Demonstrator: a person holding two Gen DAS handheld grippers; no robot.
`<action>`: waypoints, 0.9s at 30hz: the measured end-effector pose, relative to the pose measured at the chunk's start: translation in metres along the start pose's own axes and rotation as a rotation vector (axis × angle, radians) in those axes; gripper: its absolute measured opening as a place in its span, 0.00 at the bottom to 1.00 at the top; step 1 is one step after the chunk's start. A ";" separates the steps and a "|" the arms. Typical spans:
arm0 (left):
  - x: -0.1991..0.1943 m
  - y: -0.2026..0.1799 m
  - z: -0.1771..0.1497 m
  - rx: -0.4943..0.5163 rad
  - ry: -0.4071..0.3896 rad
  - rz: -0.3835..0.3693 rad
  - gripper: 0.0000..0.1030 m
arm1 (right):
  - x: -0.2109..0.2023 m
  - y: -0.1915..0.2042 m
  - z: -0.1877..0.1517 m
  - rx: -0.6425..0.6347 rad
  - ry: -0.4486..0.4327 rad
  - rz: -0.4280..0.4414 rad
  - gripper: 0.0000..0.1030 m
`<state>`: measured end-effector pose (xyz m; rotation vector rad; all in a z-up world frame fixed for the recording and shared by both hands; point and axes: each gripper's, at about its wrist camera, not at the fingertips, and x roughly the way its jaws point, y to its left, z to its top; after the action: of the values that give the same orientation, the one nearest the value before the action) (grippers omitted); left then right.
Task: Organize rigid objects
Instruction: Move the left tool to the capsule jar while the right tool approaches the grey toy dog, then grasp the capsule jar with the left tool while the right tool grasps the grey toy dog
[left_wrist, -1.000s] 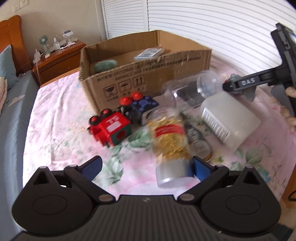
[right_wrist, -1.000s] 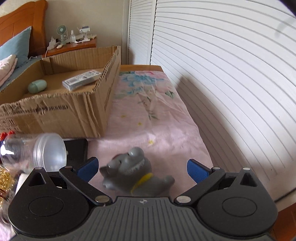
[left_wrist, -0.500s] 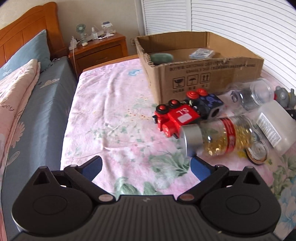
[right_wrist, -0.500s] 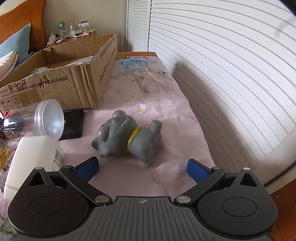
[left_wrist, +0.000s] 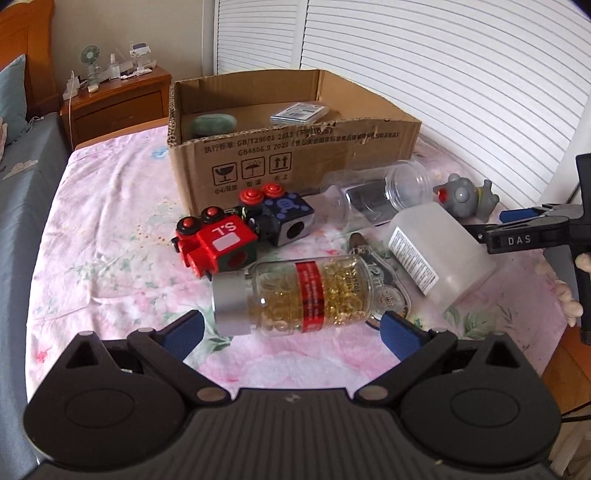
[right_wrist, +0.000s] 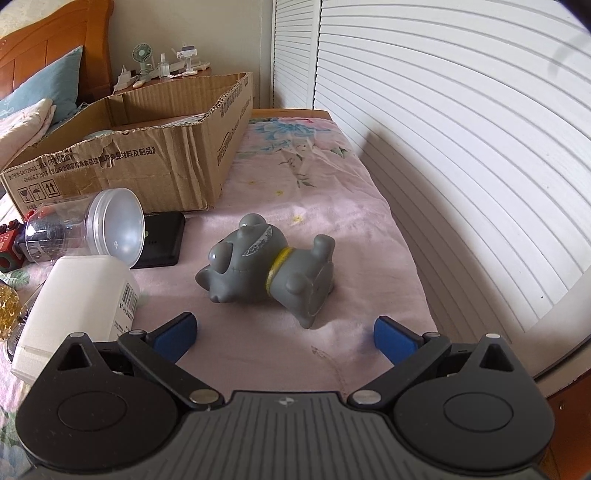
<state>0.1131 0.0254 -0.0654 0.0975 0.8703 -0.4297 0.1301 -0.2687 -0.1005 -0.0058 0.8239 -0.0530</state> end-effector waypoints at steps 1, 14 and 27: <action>0.003 -0.001 0.002 -0.003 -0.001 -0.001 0.98 | 0.000 0.000 0.000 -0.002 -0.002 0.002 1.00; 0.023 -0.009 0.011 -0.034 0.008 0.055 0.98 | 0.008 0.005 0.012 -0.012 0.003 0.035 1.00; 0.021 -0.003 0.015 -0.053 -0.008 0.071 0.97 | 0.006 0.016 0.028 0.044 -0.011 0.002 0.90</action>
<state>0.1349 0.0114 -0.0714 0.0771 0.8673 -0.3405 0.1558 -0.2535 -0.0862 0.0363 0.8119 -0.0687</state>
